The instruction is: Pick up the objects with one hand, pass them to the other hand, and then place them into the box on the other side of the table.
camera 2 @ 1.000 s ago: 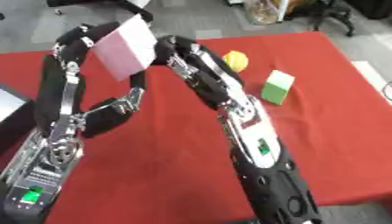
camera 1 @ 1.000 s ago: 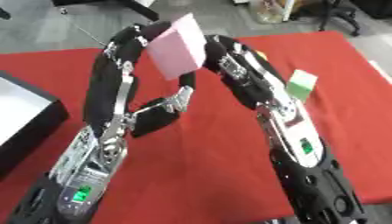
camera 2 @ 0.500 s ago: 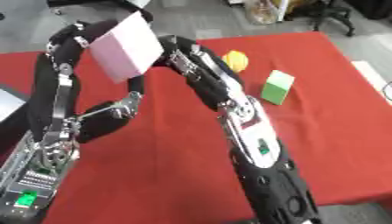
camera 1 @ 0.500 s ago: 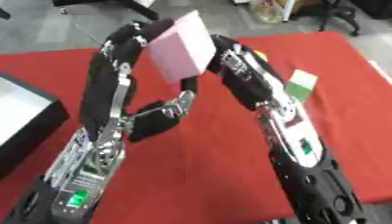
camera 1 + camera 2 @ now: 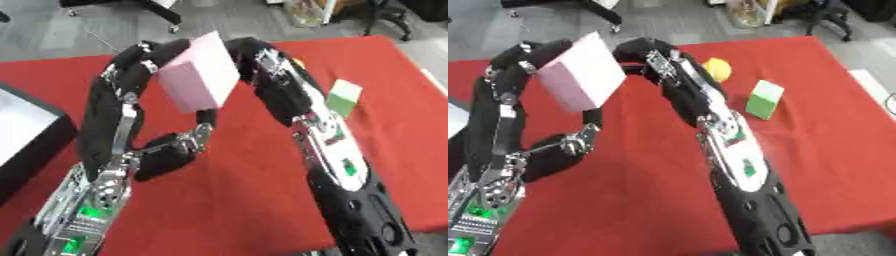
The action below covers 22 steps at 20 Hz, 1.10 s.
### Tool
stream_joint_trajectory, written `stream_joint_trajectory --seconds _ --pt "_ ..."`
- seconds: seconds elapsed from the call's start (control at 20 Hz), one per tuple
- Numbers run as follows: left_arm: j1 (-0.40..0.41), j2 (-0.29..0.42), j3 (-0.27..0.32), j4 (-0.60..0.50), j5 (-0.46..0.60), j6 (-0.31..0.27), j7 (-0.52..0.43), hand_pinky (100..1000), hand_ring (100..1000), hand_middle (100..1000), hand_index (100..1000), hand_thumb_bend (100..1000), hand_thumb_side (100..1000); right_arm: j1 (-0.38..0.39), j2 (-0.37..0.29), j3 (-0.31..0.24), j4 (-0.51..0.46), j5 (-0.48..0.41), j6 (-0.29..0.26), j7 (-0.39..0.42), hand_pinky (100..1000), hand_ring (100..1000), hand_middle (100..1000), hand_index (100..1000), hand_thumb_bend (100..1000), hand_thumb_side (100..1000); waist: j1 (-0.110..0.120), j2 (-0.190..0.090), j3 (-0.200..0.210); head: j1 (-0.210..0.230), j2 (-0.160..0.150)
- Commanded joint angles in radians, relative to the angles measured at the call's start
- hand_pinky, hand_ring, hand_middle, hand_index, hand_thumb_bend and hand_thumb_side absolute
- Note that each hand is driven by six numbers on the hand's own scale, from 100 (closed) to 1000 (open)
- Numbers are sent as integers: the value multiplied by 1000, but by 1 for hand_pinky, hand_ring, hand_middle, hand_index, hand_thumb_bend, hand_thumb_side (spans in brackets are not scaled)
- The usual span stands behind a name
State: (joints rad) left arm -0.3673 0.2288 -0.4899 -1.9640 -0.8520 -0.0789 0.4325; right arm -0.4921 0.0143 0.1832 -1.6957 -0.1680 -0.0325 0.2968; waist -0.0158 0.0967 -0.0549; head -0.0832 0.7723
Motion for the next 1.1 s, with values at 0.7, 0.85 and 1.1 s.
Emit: stream_joint_trajectory --seconds 0.7,0.85,1.1 --pt "85 62 159 -36 266 -84 206 611 620 604 649 100 506 27 -2 -51 -40 -63 -17 -77 818 812 691 719 100 701 23 -7 4 -25 -2" --pt "119 83 232 -36 319 -66 263 609 627 613 649 100 540 48 -8 -82 -49 -54 -22 -100 818 812 691 716 100 694 27 -7 7 -30 -2" --pt "184 123 359 -36 401 103 273 604 647 634 653 100 575 89 -26 -152 -63 4 -30 -160 817 812 690 711 100 680 34 -11 12 -20 -2"
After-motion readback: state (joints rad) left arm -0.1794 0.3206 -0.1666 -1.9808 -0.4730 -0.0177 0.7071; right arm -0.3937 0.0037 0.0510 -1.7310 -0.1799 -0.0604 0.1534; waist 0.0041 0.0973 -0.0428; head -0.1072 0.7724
